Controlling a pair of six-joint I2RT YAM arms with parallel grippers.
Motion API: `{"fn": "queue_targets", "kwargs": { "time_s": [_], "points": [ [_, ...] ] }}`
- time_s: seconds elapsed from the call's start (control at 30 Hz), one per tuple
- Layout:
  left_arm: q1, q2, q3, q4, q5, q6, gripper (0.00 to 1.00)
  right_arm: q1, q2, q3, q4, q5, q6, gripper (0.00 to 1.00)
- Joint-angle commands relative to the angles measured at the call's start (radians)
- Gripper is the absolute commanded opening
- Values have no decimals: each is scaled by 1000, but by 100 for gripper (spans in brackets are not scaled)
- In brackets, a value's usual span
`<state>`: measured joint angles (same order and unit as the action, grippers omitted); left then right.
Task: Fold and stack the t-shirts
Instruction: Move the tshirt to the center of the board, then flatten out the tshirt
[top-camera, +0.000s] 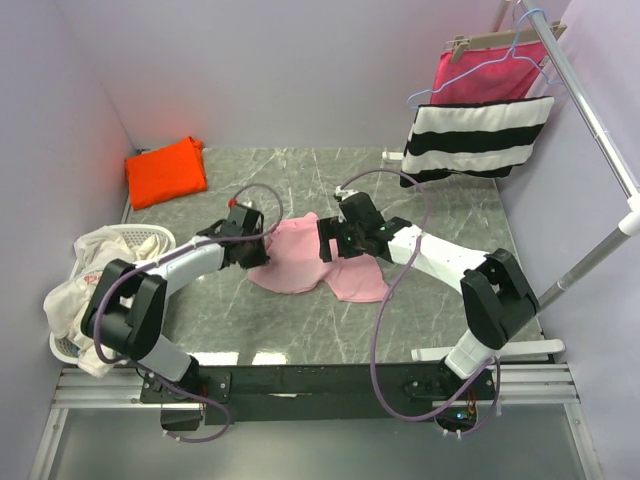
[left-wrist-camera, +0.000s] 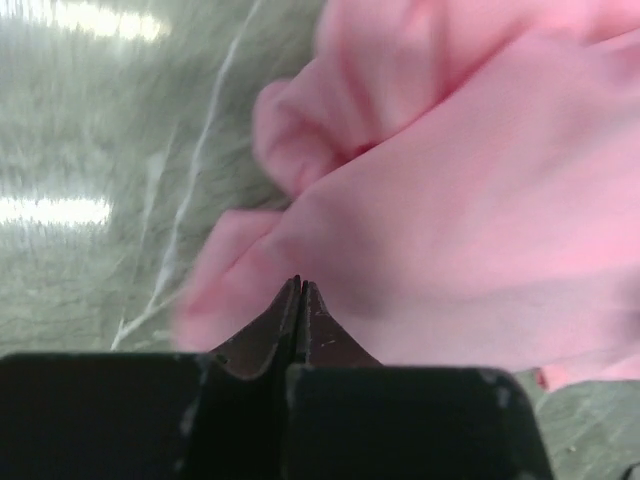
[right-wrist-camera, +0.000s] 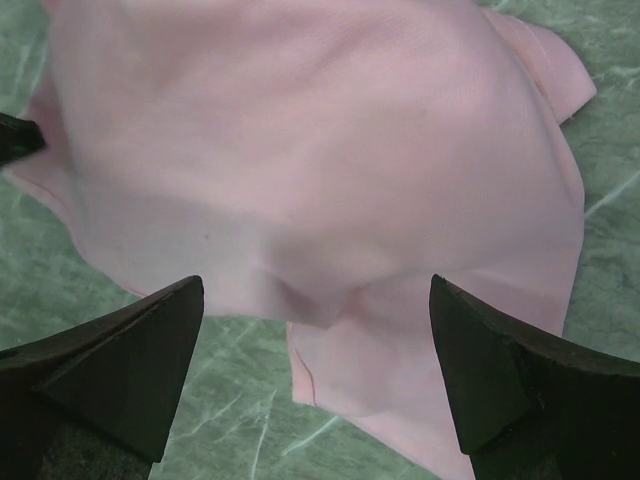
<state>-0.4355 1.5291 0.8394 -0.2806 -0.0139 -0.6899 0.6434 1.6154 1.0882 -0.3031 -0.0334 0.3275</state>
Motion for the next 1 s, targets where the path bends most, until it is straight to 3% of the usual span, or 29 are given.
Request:
{"fn": "queue_targets", "kwargs": {
  "time_s": [0.0, 0.27, 0.33, 0.37, 0.47, 0.73, 0.97],
  "points": [
    [-3, -18, 193, 14, 17, 73, 1, 2, 61, 9, -7, 50, 13, 100],
    [1, 37, 494, -164, -38, 161, 2, 2, 129, -7, -2, 36, 30, 100],
    [1, 10, 416, -161, -40, 167, 26, 1, 103, -39, 16, 38, 31, 100],
    [3, -7, 373, -146, -44, 159, 57, 1, 88, -43, 22, 43, 31, 100],
    [3, -58, 224, -74, -47, 126, 83, 1, 86, -34, 15, 40, 21, 100],
    [3, -80, 52, 4, -38, 99, 80, -1, 83, 2, -7, 36, 4, 100],
    [1, -12, 36, 24, -5, 110, 71, -1, 69, 9, -11, 46, 1, 100]
  ]
}}
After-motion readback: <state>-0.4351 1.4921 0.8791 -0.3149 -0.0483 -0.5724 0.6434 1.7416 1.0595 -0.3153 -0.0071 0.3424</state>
